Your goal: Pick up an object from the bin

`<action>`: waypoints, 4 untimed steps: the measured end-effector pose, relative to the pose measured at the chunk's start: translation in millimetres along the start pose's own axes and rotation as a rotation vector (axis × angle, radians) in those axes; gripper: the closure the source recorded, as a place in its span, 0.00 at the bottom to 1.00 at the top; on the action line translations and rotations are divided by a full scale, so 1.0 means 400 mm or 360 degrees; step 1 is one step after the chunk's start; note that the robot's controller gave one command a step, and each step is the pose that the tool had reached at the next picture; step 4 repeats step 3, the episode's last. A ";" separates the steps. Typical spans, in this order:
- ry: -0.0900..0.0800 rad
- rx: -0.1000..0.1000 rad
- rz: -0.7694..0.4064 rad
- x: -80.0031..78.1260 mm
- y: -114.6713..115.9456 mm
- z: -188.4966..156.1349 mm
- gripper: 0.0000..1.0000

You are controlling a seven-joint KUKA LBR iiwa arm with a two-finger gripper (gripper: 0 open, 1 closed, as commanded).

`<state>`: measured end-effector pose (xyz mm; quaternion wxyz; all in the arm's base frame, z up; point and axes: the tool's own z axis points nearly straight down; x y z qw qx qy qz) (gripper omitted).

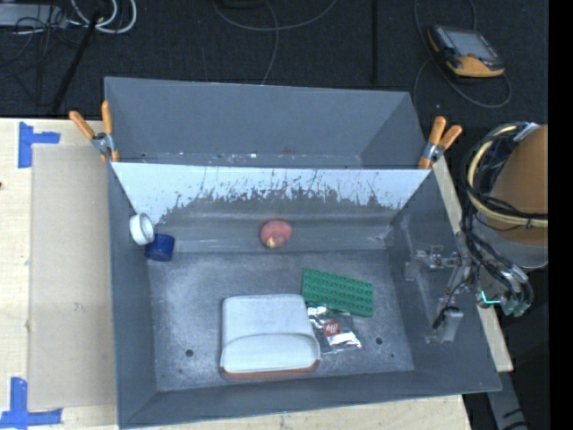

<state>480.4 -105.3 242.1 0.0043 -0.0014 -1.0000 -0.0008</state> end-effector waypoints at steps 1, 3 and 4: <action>-0.0007 0.0000 -0.0310 -0.043 0.151 0.433 0.00; -0.0028 0.0007 -0.0374 -0.074 0.139 0.001 1.00; -0.0028 0.0007 -0.0374 -0.074 0.139 0.001 1.00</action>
Offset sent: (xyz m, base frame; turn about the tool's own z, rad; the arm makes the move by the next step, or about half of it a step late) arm 0.0168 0.0590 -0.1693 -0.1971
